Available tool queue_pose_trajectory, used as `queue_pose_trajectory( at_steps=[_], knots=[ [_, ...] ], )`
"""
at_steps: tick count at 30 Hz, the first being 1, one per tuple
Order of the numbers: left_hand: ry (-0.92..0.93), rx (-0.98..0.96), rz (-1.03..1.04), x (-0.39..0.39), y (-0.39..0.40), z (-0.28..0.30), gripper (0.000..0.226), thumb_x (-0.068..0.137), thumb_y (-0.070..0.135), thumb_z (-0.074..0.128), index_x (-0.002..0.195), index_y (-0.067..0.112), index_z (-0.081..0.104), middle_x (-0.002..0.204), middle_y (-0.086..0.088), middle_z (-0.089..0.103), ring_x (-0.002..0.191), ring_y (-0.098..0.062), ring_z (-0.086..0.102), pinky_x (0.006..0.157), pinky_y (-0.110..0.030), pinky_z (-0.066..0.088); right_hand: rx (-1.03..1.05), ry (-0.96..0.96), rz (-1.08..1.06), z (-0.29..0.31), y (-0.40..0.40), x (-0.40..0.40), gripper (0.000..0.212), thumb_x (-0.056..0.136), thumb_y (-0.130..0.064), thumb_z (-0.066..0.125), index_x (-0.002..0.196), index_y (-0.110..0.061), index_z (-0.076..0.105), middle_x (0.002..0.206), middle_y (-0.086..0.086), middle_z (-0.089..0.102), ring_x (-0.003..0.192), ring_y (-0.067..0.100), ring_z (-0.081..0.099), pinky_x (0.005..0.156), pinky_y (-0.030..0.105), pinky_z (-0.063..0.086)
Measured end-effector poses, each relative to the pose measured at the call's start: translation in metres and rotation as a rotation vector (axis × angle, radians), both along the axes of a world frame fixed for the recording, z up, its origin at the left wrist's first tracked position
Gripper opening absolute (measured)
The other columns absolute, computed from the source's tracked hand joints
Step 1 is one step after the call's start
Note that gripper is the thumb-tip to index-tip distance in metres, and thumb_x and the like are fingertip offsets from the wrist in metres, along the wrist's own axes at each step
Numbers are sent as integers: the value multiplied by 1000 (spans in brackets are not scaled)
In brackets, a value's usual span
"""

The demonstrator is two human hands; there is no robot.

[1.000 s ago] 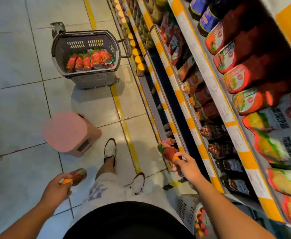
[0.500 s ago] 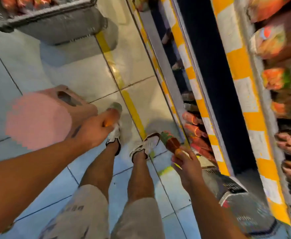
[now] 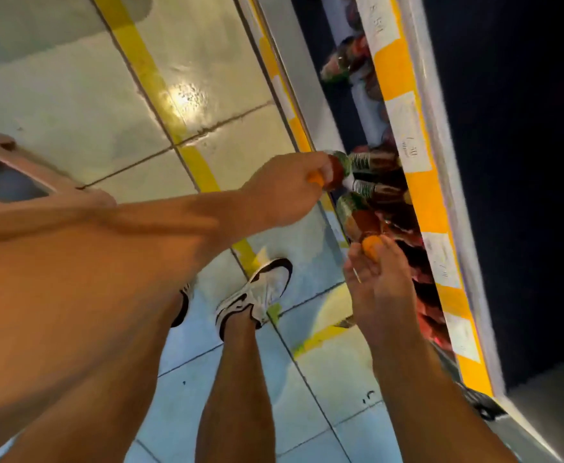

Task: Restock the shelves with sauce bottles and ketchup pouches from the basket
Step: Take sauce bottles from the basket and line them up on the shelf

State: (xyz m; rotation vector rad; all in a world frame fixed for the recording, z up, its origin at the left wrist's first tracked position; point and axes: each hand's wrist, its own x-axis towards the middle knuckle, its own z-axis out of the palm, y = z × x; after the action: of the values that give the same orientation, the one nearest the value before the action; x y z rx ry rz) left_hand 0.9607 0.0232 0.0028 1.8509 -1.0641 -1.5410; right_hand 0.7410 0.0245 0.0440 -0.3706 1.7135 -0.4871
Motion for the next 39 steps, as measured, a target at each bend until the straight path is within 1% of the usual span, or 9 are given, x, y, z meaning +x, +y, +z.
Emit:
queue_pose_trajectory(
  at_steps=[4, 8, 13, 17, 22, 27, 32, 36, 39],
  knots=[
    [-3, 42, -55, -13, -25, -20, 26, 101, 14, 48, 114, 25, 67, 94, 0, 60, 77, -17, 55, 59, -23, 42, 64, 45, -81, -16, -22, 4, 27, 102, -21, 62, 128, -23, 66, 110, 4, 76, 94, 18, 77, 74, 32, 60],
    [-34, 70, -126, -25, -38, -33, 26, 100, 17, 48, 115, 27, 67, 104, 1, 63, 91, -19, 60, 65, -21, 43, 71, 14, -133, -31, -32, 3, 25, 105, -25, 59, 129, -26, 64, 119, 8, 74, 97, 19, 78, 75, 32, 61],
    [-45, 91, -146, -32, -49, -42, 22, 96, 17, 54, 110, 28, 67, 107, 2, 67, 95, -20, 64, 77, -30, 50, 57, -40, -119, -38, -37, -7, 21, 106, -33, 57, 125, -28, 64, 112, 7, 77, 98, 19, 78, 73, 32, 61],
    [-94, 26, -246, -39, -64, -38, 22, 99, 26, 54, 118, 28, 66, 116, 2, 66, 105, -20, 62, 84, -32, 50, 38, -70, -104, -39, -40, -10, 37, 104, -46, 56, 133, -24, 63, 115, 3, 78, 104, 16, 76, 73, 31, 62],
    [-184, -72, -295, -57, -83, -33, 41, 106, 36, 49, 142, 18, 54, 134, -5, 64, 119, -24, 60, 88, -29, 42, 2, -143, -77, -39, -46, -8, 32, 105, -19, 59, 136, -27, 60, 125, 2, 74, 116, 20, 71, 78, 37, 63],
    [-178, -93, -322, -71, -89, -43, 50, 103, 40, 54, 148, 19, 50, 142, -3, 61, 123, -22, 60, 94, -28, 43, -10, -158, -56, -34, -50, 1, 27, 103, -8, 58, 100, -32, 71, 124, 8, 73, 118, 23, 69, 87, 42, 61],
    [-226, -114, -353, -73, -87, -46, 48, 103, 38, 56, 146, 19, 52, 140, -3, 63, 122, -23, 62, 100, -34, 49, -9, -122, -54, -35, -55, -1, 29, 102, -5, 60, 90, -30, 71, 106, 3, 77, 111, 22, 72, 88, 43, 61],
    [-221, -138, -336, -69, -83, -41, 40, 103, 29, 55, 141, 17, 56, 134, -1, 66, 117, -20, 62, 96, -33, 49, -26, -62, -53, -46, -59, 1, 23, 99, -9, 66, 105, -31, 65, 117, 5, 74, 111, 20, 71, 81, 40, 62],
    [-153, -111, -182, -61, -76, -38, 28, 98, 12, 54, 124, 18, 63, 103, 3, 69, 96, -20, 65, 79, -30, 52, -30, -53, -54, -52, -58, 0, 35, 96, -13, 71, 129, -21, 64, 124, 6, 73, 114, 21, 70, 76, 38, 64]
  ],
)
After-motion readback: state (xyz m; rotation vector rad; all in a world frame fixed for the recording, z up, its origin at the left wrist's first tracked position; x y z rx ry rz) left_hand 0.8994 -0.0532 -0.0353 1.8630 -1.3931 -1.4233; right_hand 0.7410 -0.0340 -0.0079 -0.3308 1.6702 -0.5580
